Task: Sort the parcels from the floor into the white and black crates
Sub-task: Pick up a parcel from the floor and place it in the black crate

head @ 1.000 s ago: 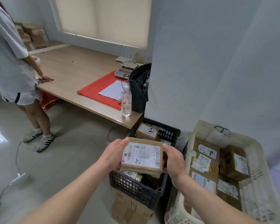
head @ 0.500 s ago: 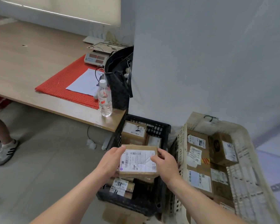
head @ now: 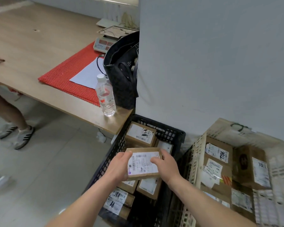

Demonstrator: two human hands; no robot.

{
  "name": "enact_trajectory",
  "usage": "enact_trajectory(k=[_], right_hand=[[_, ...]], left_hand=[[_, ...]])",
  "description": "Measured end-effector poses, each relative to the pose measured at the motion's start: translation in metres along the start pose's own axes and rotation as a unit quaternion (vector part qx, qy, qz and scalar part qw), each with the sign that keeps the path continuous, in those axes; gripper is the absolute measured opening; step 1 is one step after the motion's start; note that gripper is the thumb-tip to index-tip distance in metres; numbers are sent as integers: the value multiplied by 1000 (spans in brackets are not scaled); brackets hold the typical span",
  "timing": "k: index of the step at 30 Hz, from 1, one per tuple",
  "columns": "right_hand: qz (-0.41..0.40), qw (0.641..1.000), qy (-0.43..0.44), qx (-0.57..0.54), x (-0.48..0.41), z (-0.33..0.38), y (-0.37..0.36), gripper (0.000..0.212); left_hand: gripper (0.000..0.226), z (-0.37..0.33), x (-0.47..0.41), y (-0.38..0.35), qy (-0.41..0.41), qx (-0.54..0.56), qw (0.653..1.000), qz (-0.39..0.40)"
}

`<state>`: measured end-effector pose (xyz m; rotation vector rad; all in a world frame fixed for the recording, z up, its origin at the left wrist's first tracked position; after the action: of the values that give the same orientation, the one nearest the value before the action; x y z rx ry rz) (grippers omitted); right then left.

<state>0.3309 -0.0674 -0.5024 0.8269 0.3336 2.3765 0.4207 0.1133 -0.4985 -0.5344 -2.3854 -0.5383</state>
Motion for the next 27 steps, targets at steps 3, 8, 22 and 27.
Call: enact_trajectory(k=[3, 8, 22, 27], right_hand=[[12, 1000, -19, -5, -15, -7, -4, 29], [-10, 999, -53, -10, -42, -20, 0, 34], [-31, 985, 14, 170, -91, -3, 5, 44], [-10, 979, 39, 200, -106, -4, 3, 58]], left_hand=[[30, 5, -13, -12, 11, 6, 1000, 3], [36, 25, -34, -37, 56, 14, 998, 34], [40, 71, -56, -94, 200, 138, 966, 90], [49, 79, -56, -115, 218, 132, 961, 107]])
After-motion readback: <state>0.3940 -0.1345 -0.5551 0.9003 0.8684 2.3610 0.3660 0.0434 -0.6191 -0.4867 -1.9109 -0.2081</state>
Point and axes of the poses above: each hand's wrist, its own x-axis away from the middle knuckle, its own y-axis out of the back of the hand, z = x × y, the point moved 10 cm from there along -x, towards the middle knuckle, and after that the axes turned 5 degrees about -z, right-handed, at the moved point
